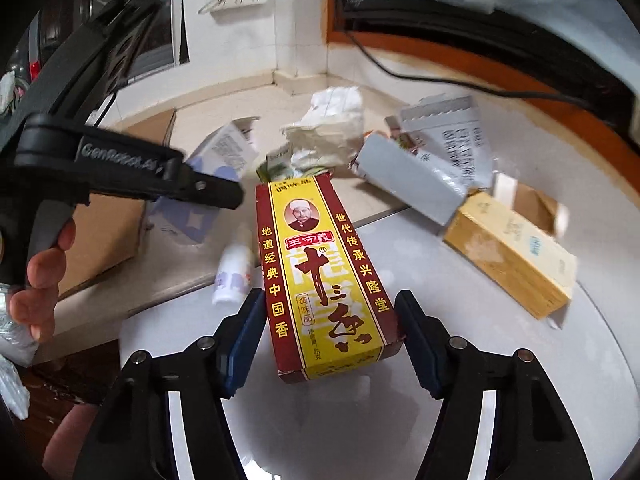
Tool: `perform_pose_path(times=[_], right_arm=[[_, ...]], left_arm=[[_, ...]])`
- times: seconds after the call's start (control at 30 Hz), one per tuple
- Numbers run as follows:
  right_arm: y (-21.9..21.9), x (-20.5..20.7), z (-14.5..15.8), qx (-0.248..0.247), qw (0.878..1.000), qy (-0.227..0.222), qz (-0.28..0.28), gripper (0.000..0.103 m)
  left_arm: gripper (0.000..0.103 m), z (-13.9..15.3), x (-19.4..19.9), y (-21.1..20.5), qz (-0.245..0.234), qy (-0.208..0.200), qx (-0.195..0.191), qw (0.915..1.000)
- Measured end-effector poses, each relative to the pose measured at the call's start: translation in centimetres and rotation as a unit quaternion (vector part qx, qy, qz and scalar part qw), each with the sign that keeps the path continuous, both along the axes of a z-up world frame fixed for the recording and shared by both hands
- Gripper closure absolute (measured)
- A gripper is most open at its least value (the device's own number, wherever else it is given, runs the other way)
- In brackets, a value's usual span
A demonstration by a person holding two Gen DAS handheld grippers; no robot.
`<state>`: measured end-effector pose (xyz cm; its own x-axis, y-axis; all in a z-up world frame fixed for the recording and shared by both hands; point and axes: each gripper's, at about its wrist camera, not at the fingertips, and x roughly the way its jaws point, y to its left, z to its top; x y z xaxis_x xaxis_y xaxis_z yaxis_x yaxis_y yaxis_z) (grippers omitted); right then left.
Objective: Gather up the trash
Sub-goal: 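Grasp the white-blue box with the left tool while the right tool grasps the yellow-red box, then lower both held boxes over the floor bin and open both tools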
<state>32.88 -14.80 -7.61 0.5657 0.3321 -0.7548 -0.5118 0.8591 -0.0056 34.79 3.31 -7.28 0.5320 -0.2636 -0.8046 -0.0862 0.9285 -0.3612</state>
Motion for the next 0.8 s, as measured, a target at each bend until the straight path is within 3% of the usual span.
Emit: perform_pose_path(times=[0.2, 0.47, 0.63, 0.8], right_arm=[[-1.8, -4.8, 4.1, 0.033, 0.999, -0.025, -0.025, 0.038], [-3.8, -15.9, 9.2, 0.123, 0.991, -0.051, -0.026, 0.038], [-3.1, -23.6, 9.1, 0.160, 0.986, -0.038, -0.020, 0.037], [-1.4, -28.7, 5.9, 0.159, 0.987, -0.004, -0.010, 0.038]], left_arm=[[0.070, 3.1, -6.0, 0.5, -0.019, -0.043, 0.019, 0.9987], [0.070, 6.1, -19.2, 1.3, -0.047, -0.109, 0.076, 0.9900], [0.070, 5.5, -26.8, 1.1, -0.050, -0.130, 0.111, 0.9840], [0.070, 2.9, -33.2, 0.2, -0.060, -0.141, 0.148, 0.9770]])
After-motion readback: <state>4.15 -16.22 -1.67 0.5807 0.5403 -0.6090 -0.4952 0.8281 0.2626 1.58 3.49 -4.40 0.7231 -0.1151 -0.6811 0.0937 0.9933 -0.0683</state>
